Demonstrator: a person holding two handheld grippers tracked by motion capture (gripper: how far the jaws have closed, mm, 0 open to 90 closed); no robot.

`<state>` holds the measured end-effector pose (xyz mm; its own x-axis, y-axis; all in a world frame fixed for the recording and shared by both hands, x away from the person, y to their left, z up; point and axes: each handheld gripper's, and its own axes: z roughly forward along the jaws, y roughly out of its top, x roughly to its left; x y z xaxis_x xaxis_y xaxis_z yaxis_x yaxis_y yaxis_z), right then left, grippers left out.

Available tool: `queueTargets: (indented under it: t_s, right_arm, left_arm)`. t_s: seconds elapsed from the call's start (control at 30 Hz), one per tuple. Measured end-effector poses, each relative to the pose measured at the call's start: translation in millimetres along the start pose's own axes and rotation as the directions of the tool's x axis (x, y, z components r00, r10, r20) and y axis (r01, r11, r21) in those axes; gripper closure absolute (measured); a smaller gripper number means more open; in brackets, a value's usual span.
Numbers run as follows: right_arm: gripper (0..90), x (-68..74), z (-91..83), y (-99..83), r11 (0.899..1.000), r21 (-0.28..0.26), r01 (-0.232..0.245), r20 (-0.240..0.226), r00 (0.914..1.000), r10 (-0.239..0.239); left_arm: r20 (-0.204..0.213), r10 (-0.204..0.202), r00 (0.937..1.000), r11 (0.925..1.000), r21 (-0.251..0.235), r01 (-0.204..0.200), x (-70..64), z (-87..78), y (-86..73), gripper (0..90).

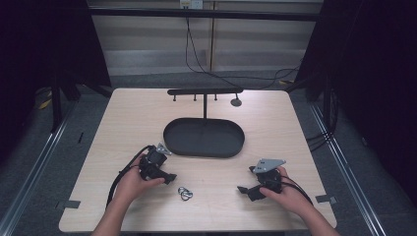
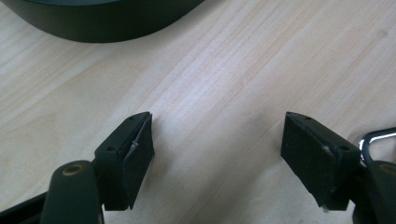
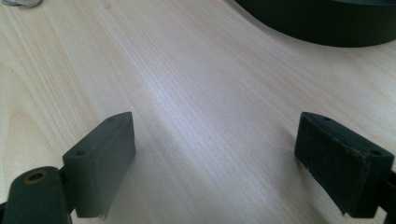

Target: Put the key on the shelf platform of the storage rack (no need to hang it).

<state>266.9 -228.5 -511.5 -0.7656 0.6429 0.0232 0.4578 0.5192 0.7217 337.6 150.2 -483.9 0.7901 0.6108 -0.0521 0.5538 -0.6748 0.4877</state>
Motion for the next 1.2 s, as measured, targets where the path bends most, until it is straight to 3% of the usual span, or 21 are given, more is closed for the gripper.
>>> queueTargets:
  t_s: [0.1,0.27,0.4,0.63,0.77,1.0,1.2]
  right_arm:
    - [12.0,0.0,0.0,0.0,1.000,0.000,0.000,0.000,1.0000,0.000]
    - [12.0,0.0,0.0,0.0,1.000,0.000,0.000,0.000,1.0000,0.000]
    - [12.0,0.0,0.0,0.0,1.000,0.000,0.000,0.000,1.0000,0.000]
    - [12.0,0.0,0.0,0.0,1.000,0.000,0.000,0.000,1.0000,0.000]
    - [12.0,0.0,0.0,0.0,1.000,0.000,0.000,0.000,1.0000,0.000]
    - [12.0,0.0,0.0,0.0,1.000,0.000,0.000,0.000,1.0000,0.000]
    - [12.0,0.0,0.0,0.0,1.000,0.000,0.000,0.000,1.0000,0.000]
  left_arm:
    - [0.010,-0.031,0.9995,0.9994,0.019,0.030,2.2,-3.0,0.6,26.7]
    - [0.003,-0.046,0.9989,0.9982,0.039,0.046,3.5,-10.1,3.2,27.6]
    - [0.027,-0.068,0.9973,0.9968,0.045,0.067,3.6,-17.1,5.8,28.3]
    - [0.056,-0.024,0.9982,0.9976,0.066,0.020,-6.7,-24.8,12.9,28.4]
    - [0.049,0.000,0.9988,0.9965,0.084,-0.004,-12.8,-28.4,17.0,28.5]
    - [0.076,0.022,0.9968,0.9960,0.084,-0.029,-20.3,-34.8,22.9,28.8]
    - [0.099,0.047,0.9939,0.9903,0.126,-0.059,-27.8,-33.4,26.5,31.3]
